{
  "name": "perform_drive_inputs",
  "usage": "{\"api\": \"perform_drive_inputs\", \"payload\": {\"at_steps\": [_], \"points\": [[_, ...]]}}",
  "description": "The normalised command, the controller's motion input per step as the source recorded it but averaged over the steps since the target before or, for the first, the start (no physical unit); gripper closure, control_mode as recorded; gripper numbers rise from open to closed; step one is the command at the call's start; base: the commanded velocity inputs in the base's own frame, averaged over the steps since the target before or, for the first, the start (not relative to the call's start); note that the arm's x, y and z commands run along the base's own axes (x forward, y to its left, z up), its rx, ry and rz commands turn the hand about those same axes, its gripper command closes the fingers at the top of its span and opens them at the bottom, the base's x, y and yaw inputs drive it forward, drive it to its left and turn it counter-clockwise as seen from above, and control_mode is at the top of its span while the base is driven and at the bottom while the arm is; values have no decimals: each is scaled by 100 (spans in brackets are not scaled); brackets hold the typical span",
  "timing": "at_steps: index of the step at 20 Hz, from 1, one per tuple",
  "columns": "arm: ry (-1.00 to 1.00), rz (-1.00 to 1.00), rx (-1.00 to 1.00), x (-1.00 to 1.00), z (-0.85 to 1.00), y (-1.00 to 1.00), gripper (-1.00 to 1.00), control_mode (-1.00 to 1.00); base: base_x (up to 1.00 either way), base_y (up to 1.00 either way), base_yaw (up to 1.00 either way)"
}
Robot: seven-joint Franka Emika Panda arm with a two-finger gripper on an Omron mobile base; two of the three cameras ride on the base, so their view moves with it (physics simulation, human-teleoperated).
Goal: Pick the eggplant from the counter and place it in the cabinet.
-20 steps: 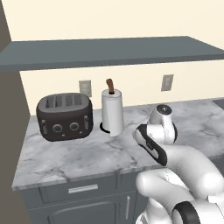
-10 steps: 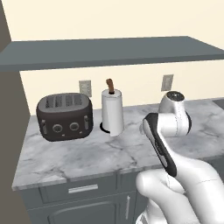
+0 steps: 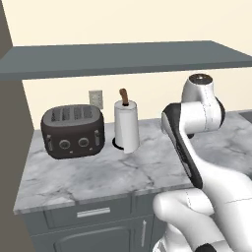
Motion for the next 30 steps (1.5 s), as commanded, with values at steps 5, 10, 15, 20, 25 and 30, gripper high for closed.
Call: {"api": "perform_drive_inputs", "payload": {"at_steps": [5,10,15,20,25,30], "points": [[0,-8,0,-7,100,-2,100,-100,0,0,0],[0,-9,0,-2,100,0,100,-100,0,0,0],[0,-12,0,-2,92,0,100,-100,0,0,0],[-3,-13,0,26,53,0,100,-100,0,0,0],[-8,-14,-1,72,4,0,100,-100,0,0,0],[-20,-14,-7,61,0,0,100,-100,0,0,0]]}}
